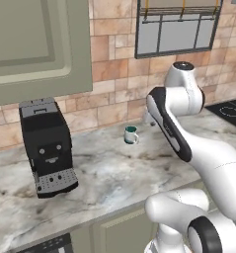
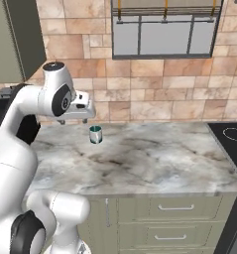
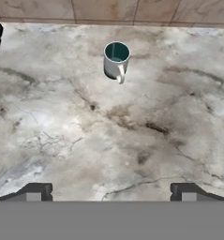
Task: Clear the mugs and bowl far away from the sink.
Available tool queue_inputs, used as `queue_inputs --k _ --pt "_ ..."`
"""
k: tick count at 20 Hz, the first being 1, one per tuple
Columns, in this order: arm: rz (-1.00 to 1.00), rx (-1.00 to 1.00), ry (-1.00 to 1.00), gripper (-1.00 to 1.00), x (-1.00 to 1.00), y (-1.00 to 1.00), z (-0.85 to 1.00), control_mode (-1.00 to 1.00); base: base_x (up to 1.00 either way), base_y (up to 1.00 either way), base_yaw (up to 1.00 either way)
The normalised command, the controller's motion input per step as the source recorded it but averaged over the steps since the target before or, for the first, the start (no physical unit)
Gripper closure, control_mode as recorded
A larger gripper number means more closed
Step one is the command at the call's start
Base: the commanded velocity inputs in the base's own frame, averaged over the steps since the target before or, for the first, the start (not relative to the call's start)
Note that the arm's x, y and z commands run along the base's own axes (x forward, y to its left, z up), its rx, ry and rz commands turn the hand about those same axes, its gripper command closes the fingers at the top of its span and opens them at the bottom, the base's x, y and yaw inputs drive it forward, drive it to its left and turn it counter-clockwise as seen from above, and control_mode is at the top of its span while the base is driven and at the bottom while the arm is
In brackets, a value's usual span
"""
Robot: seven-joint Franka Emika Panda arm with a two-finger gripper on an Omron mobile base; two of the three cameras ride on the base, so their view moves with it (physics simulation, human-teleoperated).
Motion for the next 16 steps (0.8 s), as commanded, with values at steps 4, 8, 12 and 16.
queue_inputs --k 4,8,12,16 --pt "0.00 0.00 -0.03 -1.00 -0.23 0.00 0.00 -1.00 0.00 0.00 0.00" --pt "0.00 0.00 0.00 -1.00 -0.18 0.00 -0.07 1.00 -0.04 0.00 0.00" --pt "0.00 0.00 0.00 -1.00 0.00 0.00 0.00 1.00 -0.14 -0.30 -0.24" --pt "0.00 0.00 0.00 -1.00 0.00 0.00 0.00 1.00 -0.27 -0.36 -0.75"
